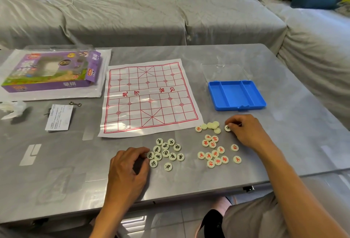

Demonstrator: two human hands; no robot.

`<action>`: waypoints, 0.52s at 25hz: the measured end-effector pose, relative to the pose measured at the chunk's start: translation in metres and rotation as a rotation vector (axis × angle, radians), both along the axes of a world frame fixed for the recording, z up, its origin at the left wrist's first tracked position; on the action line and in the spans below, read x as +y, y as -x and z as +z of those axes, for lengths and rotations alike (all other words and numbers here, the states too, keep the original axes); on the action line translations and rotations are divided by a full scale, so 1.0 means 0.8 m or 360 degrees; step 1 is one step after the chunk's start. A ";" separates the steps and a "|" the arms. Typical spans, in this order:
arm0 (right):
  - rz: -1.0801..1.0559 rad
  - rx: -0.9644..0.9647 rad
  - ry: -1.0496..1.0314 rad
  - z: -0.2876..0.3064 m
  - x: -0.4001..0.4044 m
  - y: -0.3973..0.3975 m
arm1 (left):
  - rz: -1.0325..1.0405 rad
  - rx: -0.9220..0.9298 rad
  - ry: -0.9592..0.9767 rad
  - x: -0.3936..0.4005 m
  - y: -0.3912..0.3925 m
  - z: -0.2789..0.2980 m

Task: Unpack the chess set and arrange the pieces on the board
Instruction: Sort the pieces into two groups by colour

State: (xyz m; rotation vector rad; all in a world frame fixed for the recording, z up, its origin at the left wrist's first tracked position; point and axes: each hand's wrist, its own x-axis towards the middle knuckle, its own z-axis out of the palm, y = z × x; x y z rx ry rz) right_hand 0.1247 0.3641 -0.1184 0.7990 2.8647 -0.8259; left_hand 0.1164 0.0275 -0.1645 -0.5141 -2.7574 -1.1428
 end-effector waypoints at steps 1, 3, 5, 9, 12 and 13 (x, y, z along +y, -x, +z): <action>-0.0032 0.0030 0.0050 -0.001 0.001 -0.002 | -0.0001 0.0001 0.0002 0.000 0.000 0.000; -0.0098 0.0093 0.0131 0.000 0.003 -0.003 | 0.0000 0.0008 0.0007 0.000 0.000 0.000; -0.0148 0.0159 0.0173 0.005 -0.002 -0.006 | 0.0005 0.0001 0.0005 0.000 0.000 0.000; 0.0212 0.0272 0.0402 0.020 -0.071 -0.014 | 0.0005 0.0010 -0.0001 0.000 -0.001 0.001; 0.0688 0.0217 0.0311 0.012 -0.133 -0.014 | -0.0001 0.0020 0.0003 0.000 0.000 0.000; 0.0770 0.0228 0.0191 0.007 -0.142 -0.012 | -0.0002 0.0023 0.0005 0.000 0.000 0.000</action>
